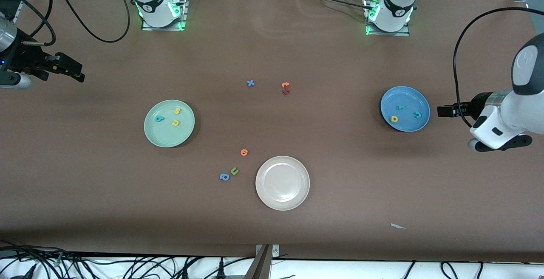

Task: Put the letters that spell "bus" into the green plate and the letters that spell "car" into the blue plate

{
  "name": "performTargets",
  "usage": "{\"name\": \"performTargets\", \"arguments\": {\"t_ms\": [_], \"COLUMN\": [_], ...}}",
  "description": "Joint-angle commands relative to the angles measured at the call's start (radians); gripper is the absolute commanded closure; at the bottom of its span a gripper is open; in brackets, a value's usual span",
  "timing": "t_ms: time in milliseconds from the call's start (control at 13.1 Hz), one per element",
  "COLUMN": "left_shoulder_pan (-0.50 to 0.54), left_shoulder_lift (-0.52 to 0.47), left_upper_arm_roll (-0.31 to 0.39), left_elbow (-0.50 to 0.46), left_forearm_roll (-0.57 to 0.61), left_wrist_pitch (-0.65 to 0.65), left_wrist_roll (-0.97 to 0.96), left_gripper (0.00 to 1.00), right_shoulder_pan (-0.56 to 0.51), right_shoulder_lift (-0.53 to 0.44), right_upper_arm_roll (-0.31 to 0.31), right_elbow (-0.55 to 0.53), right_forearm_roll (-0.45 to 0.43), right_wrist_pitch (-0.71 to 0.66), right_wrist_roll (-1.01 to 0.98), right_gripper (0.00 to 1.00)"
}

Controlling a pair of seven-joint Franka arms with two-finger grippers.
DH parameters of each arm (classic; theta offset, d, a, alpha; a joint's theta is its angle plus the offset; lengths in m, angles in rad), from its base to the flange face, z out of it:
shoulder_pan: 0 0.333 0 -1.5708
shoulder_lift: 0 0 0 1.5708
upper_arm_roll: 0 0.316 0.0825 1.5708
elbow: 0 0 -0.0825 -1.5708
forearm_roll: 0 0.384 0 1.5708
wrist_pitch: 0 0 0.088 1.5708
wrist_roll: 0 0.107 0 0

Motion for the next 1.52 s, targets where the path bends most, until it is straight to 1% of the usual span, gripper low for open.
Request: {"name": "performTargets", "arguments": {"t_ms": [0,152,228,304,381,533,837,913,990,1446], "left_shoulder_pan": [-0.025,-0.028,-0.034,-0.043,-0.045,-0.046,-0.058,-0.092,-0.104,-0.106], "left_shoulder_lift": [-0.141,-0.232,-0.255,-0.263,-0.269,-0.269,-0.284,-0.302,-0.315,-0.315], "left_upper_arm_roll": [0.060,0.060,0.067,0.081,0.086,0.124,0.118,0.125,0.124,0.127], "left_elbow": [-0.165,-0.278,-0.288,-0.274,-0.265,-0.216,-0.213,-0.225,-0.231,-0.233], "left_forearm_roll": [-0.063,-0.064,-0.064,-0.066,-0.093,-0.161,-0.146,-0.109,-0.072,-0.081], "left_wrist_pitch": [0.135,0.262,0.290,0.292,0.294,0.289,0.287,0.287,0.289,0.294], "left_wrist_roll": [0.025,0.025,0.023,0.023,0.023,0.023,0.026,0.029,0.030,0.031], "left_gripper": [0.02,0.02,0.01,0.01,0.01,0.00,0.01,0.01,0.02,0.01], "right_shoulder_pan": [-0.001,-0.001,-0.001,-0.001,-0.001,-0.001,0.000,-0.001,-0.001,-0.001], "right_shoulder_lift": [0.009,0.009,0.009,0.009,0.009,0.009,0.009,0.009,0.009,0.009], "right_upper_arm_roll": [0.000,0.000,0.000,0.000,0.000,0.000,0.000,0.000,0.000,0.000], "right_elbow": [0.021,0.021,0.021,0.021,0.021,0.021,0.021,0.021,0.021,0.021], "right_forearm_roll": [0.014,0.017,0.017,0.015,0.017,0.017,0.015,0.015,0.015,0.017], "right_wrist_pitch": [-0.007,-0.010,-0.008,-0.008,-0.008,-0.008,-0.008,-0.008,-0.008,-0.008], "right_wrist_roll": [-0.014,-0.014,-0.016,-0.016,-0.016,-0.016,-0.017,-0.017,-0.017,-0.016], "right_gripper": [0.00,0.00,0.00,0.00,0.00,0.00,0.00,0.00,0.00,0.00]}}
